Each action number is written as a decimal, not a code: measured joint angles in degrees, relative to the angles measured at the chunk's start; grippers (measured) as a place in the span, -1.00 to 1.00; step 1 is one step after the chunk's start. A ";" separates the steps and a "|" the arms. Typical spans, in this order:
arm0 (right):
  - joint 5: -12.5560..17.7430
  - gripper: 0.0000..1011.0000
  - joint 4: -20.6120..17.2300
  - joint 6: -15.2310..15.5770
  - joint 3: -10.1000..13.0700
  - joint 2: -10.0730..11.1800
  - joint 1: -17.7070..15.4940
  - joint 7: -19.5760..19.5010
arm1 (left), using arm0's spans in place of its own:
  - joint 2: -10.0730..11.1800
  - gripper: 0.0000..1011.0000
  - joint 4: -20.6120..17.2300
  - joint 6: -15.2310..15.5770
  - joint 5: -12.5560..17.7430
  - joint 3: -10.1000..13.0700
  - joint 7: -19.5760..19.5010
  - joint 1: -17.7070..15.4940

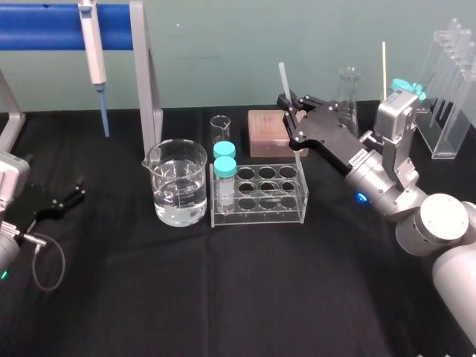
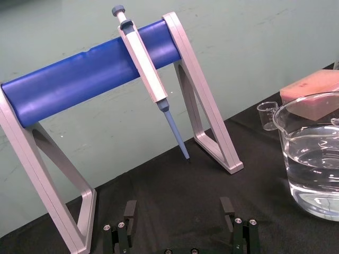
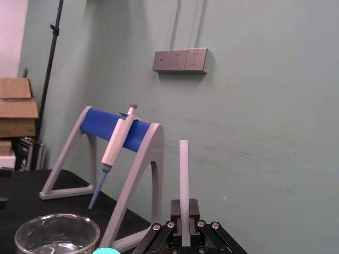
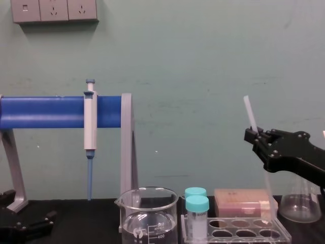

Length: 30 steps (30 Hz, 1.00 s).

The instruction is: Pick up the stirring rod with one hand, then place it down.

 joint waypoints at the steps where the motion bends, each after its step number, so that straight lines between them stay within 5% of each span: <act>1: 0.23 -0.85 0.43 -0.07 -0.10 -0.05 0.27 0.37 | 0.00 0.98 0.00 0.00 0.00 0.00 0.00 0.00; 30: 6.38 -0.85 14.40 -1.42 -2.16 -2.16 7.36 9.01 | 0.00 0.98 0.00 0.00 0.00 0.00 0.00 0.00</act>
